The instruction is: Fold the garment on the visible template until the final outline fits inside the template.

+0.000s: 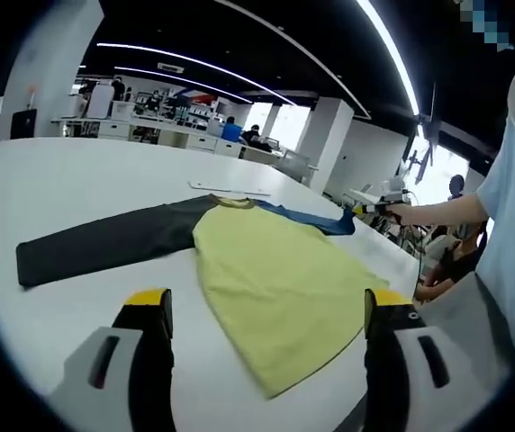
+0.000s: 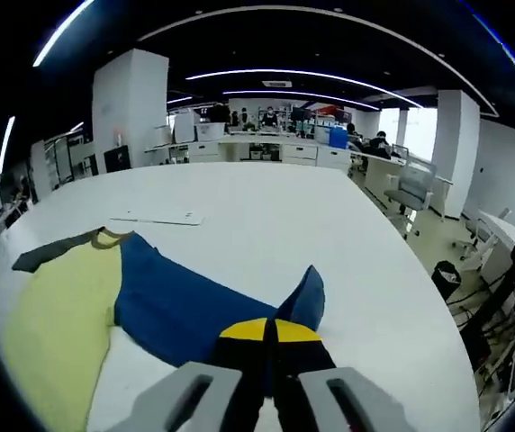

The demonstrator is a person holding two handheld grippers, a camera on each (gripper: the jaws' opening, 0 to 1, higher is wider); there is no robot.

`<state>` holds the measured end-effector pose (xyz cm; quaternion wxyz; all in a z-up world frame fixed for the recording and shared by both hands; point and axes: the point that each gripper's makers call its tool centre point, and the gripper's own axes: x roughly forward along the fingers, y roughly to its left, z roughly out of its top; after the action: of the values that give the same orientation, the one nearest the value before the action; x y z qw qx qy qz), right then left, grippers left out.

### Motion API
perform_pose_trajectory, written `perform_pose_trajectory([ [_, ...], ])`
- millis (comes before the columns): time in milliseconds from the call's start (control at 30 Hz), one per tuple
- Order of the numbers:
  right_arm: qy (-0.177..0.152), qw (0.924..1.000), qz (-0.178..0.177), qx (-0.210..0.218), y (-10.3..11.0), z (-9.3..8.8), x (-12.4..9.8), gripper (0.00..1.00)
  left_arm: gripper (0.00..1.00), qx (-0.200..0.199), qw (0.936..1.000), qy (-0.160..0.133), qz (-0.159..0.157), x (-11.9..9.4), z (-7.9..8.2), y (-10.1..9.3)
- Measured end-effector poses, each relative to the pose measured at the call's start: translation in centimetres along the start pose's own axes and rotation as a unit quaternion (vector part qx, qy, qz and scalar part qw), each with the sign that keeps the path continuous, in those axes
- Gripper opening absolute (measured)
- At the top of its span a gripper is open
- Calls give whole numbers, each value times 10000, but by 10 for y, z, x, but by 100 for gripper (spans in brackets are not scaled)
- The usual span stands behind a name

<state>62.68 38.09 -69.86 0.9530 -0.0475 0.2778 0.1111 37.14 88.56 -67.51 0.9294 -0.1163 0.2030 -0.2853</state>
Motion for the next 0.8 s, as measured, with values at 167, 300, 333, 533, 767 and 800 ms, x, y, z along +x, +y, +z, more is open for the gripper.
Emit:
perform_pose_trajectory([
  [167, -85, 9987, 422, -278, 43, 20, 12, 0, 85, 72, 10000, -13, -37, 1, 0, -3],
  [300, -188, 9961, 843, -170, 86, 35, 13, 0, 85, 143, 9999, 31, -83, 3, -1, -7],
  [333, -182, 9958, 865, -228, 93, 37, 14, 0, 85, 162, 9998, 31, -91, 3, -1, -8],
  [533, -267, 9904, 1319, -305, 150, 55, 22, 0, 84, 148, 9998, -17, -93, 2, 2, -8],
  [767, -299, 9845, 1704, -281, 207, 65, 35, 0, 84, 170, 9998, -63, -104, 1, 4, -8],
  [800, -325, 9837, 1746, -263, 214, 67, 37, 0, 84, 168, 9998, -49, -116, 2, 3, -9],
])
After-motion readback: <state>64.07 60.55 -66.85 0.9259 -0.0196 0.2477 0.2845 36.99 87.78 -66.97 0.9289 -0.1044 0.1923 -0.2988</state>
